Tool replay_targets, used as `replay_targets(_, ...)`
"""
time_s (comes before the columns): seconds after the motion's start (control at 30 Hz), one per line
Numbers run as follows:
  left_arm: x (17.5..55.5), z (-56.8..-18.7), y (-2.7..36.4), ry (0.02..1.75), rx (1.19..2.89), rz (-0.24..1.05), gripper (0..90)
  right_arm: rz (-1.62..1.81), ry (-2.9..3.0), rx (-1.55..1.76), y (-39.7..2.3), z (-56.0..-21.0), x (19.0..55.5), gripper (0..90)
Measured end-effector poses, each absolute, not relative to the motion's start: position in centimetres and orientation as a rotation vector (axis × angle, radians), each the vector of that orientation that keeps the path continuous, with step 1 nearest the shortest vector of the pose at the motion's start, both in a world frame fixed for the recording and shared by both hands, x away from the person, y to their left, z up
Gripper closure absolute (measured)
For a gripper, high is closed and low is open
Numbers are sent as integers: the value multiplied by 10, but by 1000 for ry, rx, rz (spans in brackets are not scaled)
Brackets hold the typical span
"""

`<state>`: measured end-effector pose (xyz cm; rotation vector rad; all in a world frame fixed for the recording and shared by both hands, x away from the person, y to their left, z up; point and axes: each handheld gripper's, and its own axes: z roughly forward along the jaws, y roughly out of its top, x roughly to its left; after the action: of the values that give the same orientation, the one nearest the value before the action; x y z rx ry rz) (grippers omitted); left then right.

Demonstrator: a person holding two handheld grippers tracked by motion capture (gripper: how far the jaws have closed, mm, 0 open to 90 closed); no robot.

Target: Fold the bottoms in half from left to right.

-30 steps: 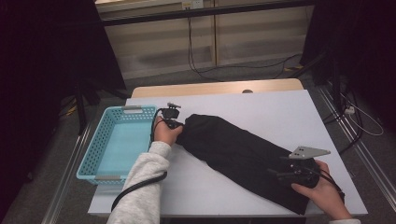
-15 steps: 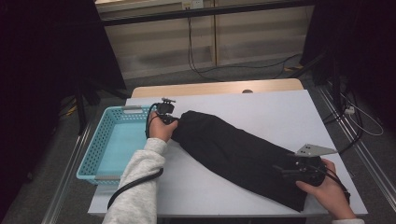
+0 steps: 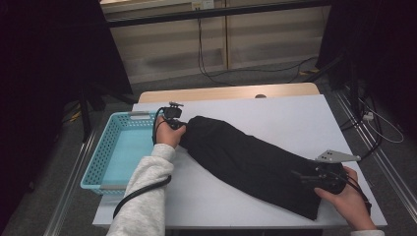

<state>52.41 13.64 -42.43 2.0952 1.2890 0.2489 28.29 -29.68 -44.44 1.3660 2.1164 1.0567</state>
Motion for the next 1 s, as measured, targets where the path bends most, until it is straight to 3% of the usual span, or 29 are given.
replay_targets(0.13,526,-426,136,1273,2103,256,807,1056,2121,1370,-296,-446,283,289)
replay_targets(0.17,526,-427,136,1270,2102,248,768,1057,2122,1371,-296,-446,283,289)
replay_targets(0.23,527,-430,135,1275,2099,243,597,1058,2127,1367,-296,-446,283,289)
replay_targets(0.37,528,-437,133,1276,2091,249,401,1064,2143,1355,-293,-447,283,289)
replay_targets(0.5,525,-443,132,1296,2121,271,285,1071,2162,1335,-289,-447,283,289)
replay_targets(0.63,522,-450,129,1294,2179,286,252,1071,2170,1327,-288,-447,282,289)
replay_targets(0.73,521,-452,125,1301,2171,289,180,1074,2174,1321,-287,-446,282,289)
replay_targets(0.83,519,-452,122,1308,2185,307,179,1078,2177,1314,-286,-446,282,289)
replay_targets(0.9,517,-451,122,1306,2191,304,212,1079,2179,1306,-286,-446,281,289)
replay_targets(1.0,513,-450,124,1281,2202,313,340,1075,2182,1304,-286,-446,281,289)
